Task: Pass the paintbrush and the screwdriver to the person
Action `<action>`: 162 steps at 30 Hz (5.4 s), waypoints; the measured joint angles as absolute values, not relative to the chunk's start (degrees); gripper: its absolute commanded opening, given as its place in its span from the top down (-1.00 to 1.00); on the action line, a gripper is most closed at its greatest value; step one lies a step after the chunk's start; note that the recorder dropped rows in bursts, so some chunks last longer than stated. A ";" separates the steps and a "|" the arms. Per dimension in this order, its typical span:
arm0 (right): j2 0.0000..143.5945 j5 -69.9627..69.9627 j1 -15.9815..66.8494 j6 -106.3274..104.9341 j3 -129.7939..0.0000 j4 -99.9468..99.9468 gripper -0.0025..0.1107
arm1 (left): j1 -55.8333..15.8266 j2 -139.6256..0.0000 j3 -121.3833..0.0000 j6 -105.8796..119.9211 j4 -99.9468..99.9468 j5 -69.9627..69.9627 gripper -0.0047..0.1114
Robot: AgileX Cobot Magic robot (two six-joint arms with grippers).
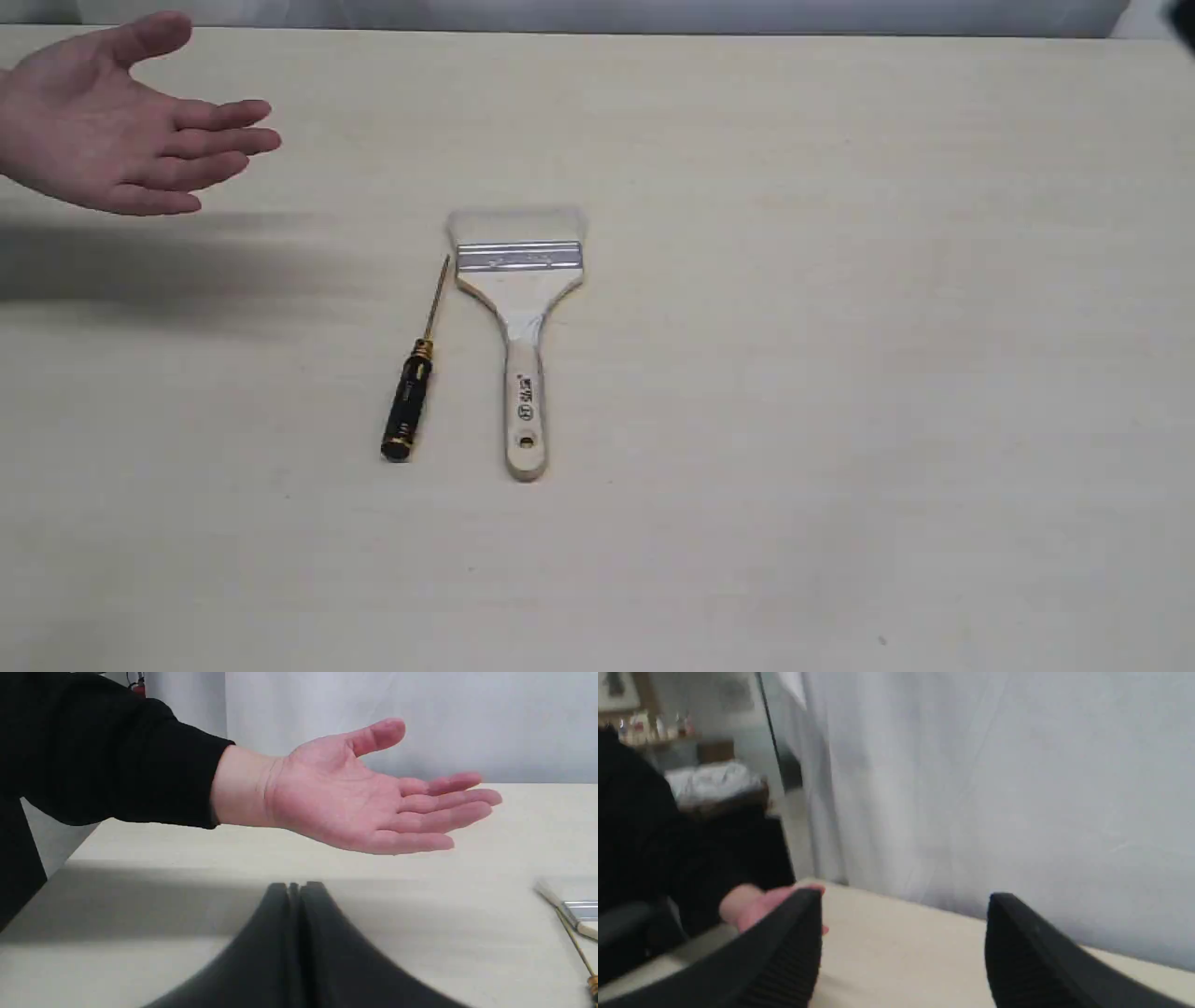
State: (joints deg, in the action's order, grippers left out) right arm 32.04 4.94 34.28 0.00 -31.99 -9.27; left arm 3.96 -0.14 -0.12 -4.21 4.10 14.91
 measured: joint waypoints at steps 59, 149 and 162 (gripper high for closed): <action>131.38 51.17 38.02 17.39 -96.90 -4.44 0.81 | 3.96 -0.14 -0.12 -4.21 4.10 14.91 0.92; 128.54 52.27 43.27 -11.21 -97.94 -9.50 0.11 | 3.96 -0.14 -0.12 -4.21 4.10 14.91 0.92; 132.07 46.91 46.94 -8.61 -97.95 -8.07 0.73 | 3.96 -0.14 -0.12 -4.21 4.10 14.91 0.92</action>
